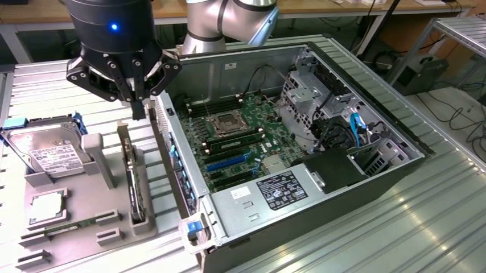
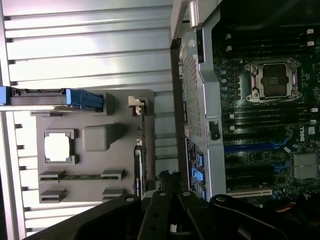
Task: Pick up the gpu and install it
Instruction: 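Reach for the gpu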
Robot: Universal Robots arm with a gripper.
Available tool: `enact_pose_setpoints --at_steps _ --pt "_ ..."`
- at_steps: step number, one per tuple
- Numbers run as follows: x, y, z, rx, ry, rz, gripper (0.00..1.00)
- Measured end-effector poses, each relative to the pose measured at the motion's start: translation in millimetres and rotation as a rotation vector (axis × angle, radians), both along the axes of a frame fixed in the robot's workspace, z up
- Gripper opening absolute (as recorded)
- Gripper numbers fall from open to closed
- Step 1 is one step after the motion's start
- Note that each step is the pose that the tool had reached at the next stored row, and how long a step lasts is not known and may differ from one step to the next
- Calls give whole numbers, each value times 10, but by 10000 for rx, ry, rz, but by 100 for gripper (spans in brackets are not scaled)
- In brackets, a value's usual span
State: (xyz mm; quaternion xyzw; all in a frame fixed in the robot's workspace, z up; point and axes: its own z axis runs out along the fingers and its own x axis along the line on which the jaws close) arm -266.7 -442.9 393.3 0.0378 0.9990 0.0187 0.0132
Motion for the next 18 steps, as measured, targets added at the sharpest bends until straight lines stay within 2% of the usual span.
enact_pose_setpoints --at_steps 5,18 --pt "-6 -44 0 0 0 0 11" --pt "-12 -124 -1 0 0 -1 11"
